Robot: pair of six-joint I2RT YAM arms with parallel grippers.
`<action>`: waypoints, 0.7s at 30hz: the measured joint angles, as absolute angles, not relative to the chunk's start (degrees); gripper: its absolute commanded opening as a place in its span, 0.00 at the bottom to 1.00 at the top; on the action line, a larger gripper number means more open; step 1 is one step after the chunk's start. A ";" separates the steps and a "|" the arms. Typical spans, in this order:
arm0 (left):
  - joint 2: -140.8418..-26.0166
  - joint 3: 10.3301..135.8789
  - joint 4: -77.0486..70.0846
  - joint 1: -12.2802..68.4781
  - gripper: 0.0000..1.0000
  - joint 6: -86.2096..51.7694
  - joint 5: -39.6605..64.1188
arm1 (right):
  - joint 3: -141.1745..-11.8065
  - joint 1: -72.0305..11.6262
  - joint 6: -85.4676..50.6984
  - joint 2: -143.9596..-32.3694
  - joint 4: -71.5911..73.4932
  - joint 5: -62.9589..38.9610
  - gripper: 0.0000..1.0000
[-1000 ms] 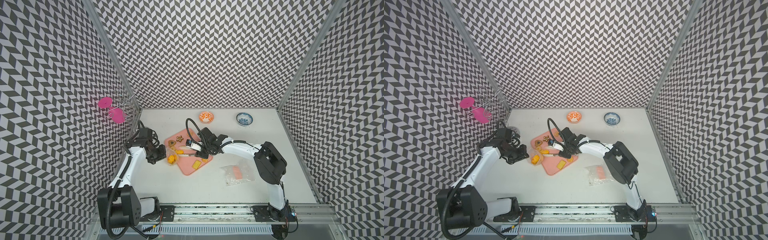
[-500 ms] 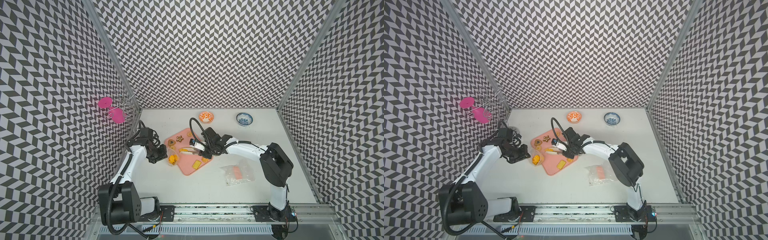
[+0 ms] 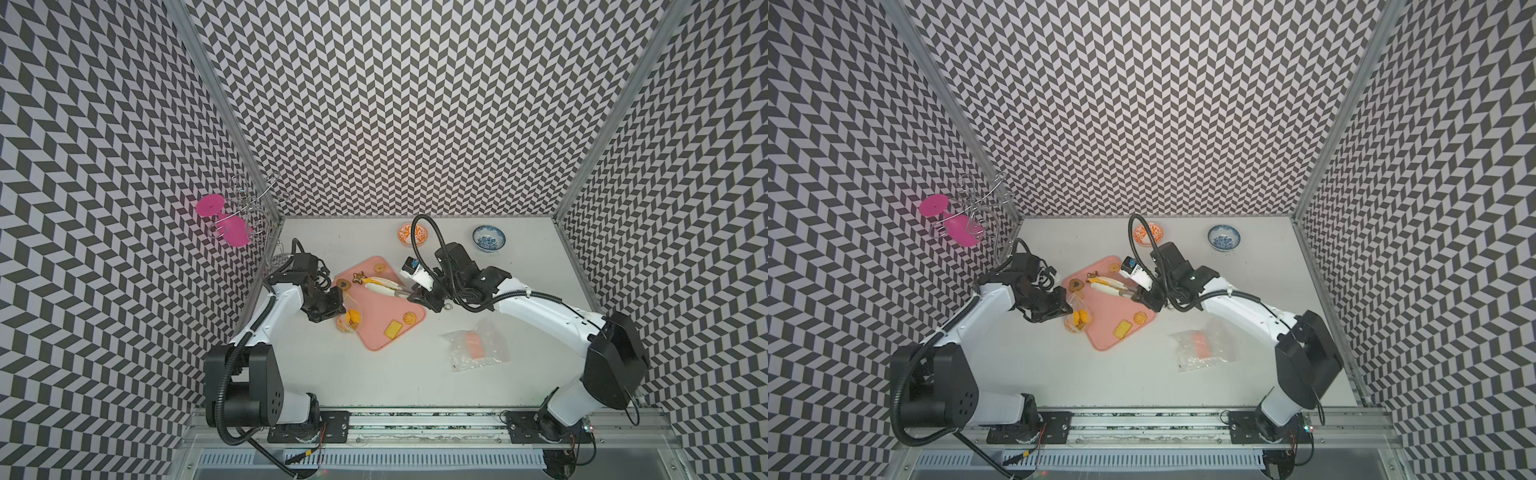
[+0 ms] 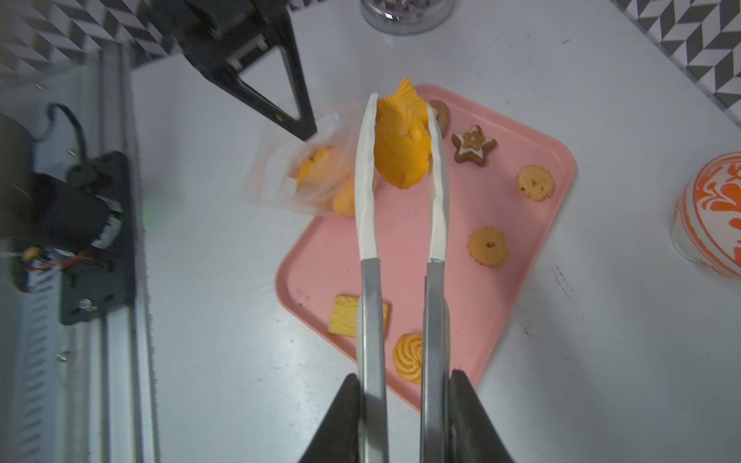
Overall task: Put the cookies into a resealable bag to prevent moisture
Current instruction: Place the cookie in the ziploc bag.
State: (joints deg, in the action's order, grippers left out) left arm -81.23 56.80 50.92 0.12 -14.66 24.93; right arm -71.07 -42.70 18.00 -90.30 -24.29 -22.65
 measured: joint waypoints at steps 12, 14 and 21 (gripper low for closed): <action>-81.60 57.34 50.04 0.23 0.00 -14.90 25.80 | -68.97 -46.72 7.27 -93.84 -21.56 -29.56 0.26; -81.36 57.34 50.06 0.23 0.00 -14.90 25.80 | -69.78 -47.24 7.09 -95.48 -22.44 -29.58 0.27; -80.51 57.34 50.22 -0.03 0.00 -14.90 25.36 | -73.52 -48.14 6.76 -98.50 -25.19 -29.34 0.32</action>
State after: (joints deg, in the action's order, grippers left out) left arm -80.51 57.34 50.22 -0.03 -14.90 25.36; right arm -73.52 -48.14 6.76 -98.50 -25.19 -29.34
